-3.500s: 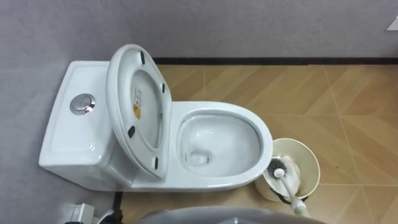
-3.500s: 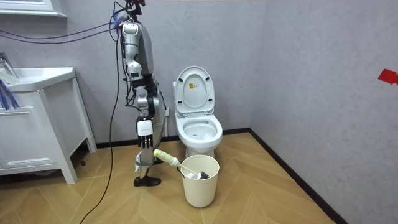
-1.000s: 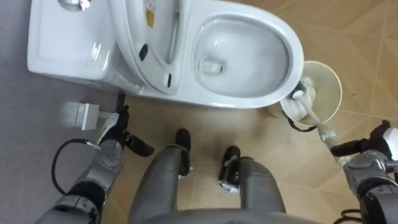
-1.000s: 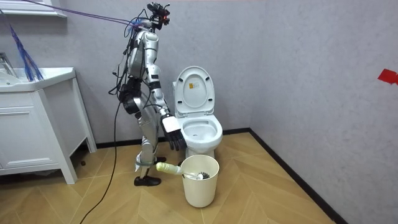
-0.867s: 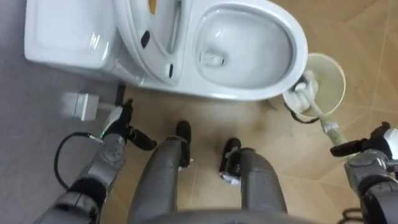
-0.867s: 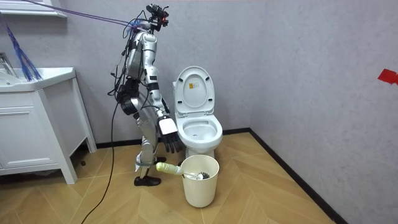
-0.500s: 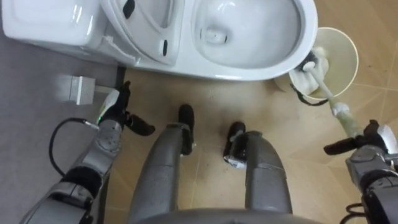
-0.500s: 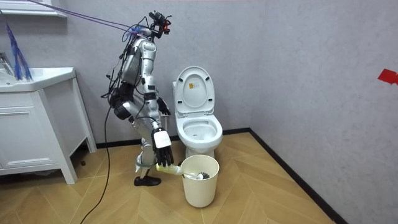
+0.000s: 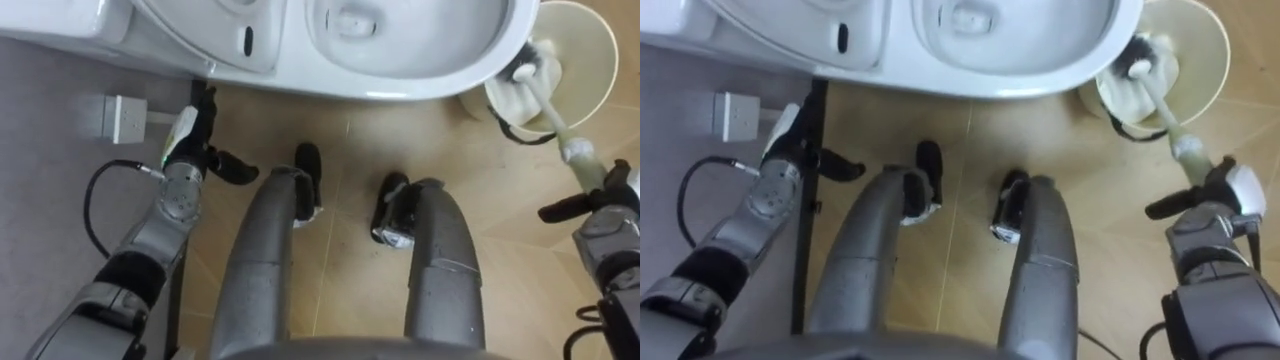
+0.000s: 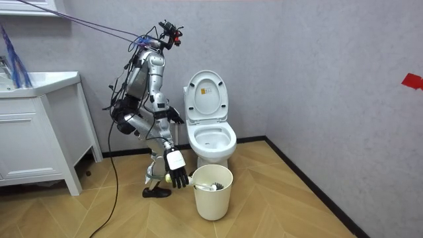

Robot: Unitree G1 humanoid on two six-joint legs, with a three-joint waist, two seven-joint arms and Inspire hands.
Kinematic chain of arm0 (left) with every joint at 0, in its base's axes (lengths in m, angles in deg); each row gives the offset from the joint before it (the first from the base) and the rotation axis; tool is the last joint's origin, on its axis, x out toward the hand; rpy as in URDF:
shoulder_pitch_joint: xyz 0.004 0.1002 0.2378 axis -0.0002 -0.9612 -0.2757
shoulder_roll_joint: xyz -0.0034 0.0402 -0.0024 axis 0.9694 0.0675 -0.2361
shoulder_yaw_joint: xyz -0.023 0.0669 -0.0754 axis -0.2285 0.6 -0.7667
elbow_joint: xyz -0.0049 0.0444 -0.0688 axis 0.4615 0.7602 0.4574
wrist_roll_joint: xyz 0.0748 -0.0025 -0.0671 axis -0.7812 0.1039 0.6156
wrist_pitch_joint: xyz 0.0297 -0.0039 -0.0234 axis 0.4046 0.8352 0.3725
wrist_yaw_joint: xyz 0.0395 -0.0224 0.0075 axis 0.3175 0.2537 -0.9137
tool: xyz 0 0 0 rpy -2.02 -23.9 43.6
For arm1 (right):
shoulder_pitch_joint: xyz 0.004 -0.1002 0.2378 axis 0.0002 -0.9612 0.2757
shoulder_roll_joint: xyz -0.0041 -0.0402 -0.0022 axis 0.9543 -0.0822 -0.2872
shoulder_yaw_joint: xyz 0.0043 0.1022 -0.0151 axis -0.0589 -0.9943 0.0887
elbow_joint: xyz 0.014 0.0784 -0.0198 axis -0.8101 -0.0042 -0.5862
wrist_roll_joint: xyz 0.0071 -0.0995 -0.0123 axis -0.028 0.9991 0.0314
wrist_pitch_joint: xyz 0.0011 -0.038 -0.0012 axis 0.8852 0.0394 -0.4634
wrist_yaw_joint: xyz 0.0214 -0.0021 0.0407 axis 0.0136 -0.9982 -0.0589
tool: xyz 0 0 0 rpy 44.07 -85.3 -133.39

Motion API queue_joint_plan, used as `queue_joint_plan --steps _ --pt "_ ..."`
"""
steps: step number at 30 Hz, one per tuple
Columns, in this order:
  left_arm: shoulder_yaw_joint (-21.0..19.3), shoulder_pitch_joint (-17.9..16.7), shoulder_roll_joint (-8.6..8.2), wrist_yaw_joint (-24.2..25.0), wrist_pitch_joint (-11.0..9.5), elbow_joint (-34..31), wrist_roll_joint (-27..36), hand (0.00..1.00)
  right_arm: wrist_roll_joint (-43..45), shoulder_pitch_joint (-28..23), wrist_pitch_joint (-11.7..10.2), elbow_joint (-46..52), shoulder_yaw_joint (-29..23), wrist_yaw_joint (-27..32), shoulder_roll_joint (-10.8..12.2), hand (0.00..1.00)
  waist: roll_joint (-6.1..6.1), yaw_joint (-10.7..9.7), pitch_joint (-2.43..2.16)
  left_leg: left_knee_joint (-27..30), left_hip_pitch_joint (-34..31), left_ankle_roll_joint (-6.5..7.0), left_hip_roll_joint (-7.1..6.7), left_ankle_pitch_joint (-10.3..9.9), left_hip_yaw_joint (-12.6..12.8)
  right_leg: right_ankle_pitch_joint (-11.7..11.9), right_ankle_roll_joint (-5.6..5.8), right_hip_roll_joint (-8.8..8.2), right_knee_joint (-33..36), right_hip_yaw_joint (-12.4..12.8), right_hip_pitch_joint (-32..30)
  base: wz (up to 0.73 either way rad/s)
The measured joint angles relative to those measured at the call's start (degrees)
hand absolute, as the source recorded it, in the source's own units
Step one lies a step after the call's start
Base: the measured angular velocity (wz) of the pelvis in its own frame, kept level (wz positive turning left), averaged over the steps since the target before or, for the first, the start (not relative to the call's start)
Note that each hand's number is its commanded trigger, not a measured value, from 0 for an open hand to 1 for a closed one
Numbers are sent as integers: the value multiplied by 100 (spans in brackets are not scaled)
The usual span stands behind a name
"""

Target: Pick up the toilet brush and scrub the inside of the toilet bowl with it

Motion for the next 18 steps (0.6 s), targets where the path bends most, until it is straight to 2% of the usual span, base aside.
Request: queue_joint_plan --steps 7,15,18 --pt "28 56 0 -115 -2 -133 -9 0 -31 51 -126 49 5 22 -36 0 58 3 -1 162 -192 -25 4 -14 27 -47 -25 -54 224 22 -227 0" --pt "87 39 11 -140 35 -446 -9 0 -45 13 -118 37 67 57 -73 0 132 25 -4 239 -331 -6 6 -29 74 -53 -36 -65 327 69 -389 0" --pt "117 11 17 -138 54 -588 -9 0 -141 14 -113 -9 88 59 -116 0 152 95 -6 293 -427 -6 2 -46 90 -84 -37 -64 409 104 -504 0"
